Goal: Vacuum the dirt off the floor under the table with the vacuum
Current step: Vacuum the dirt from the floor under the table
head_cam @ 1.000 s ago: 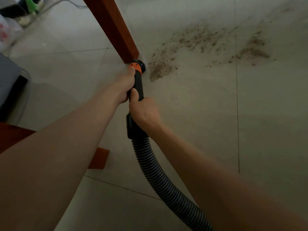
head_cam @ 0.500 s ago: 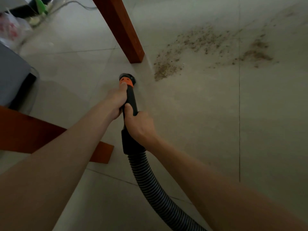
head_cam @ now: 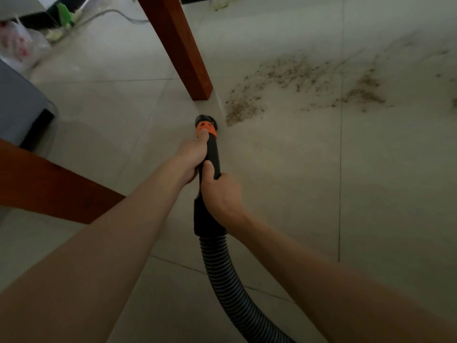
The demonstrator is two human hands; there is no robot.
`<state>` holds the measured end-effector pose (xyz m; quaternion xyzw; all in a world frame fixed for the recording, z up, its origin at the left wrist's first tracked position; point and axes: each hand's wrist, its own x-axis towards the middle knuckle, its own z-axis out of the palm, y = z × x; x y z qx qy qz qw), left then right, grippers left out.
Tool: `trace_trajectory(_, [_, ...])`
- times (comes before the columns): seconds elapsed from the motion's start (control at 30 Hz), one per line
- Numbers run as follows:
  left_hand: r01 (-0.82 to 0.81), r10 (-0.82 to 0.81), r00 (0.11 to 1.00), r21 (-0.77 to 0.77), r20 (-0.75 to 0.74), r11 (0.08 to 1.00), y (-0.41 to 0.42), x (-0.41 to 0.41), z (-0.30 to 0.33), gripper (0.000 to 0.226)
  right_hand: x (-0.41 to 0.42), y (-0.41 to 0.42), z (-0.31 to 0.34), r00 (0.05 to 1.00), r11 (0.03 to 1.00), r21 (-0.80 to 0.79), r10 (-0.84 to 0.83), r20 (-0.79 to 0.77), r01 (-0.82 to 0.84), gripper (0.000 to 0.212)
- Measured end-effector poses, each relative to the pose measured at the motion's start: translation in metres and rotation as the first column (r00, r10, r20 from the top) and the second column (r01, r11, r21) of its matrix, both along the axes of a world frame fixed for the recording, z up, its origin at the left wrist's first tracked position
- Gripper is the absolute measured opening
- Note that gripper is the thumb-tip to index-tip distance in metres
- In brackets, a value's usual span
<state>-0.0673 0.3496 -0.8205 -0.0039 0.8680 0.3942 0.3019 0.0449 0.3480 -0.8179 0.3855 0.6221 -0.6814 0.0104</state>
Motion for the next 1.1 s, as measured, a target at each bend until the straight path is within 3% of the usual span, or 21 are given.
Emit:
trace_trajectory(0.57, [0.031,-0.034,0.998,0.068,0.054,0.997,0.013,0.05,-0.007,0.055,0.059,0.007,0.003,0.997,0.993,0.116,-0.044,0.062,0.036,0.05])
trace_trajectory(1.1, [0.021,-0.021,1.0,0.025,0.002,0.999,0.033,0.022,-0.004,0.057,0.031,0.024,0.005,0.999,0.996,0.084,-0.041,0.021,0.039,0.049])
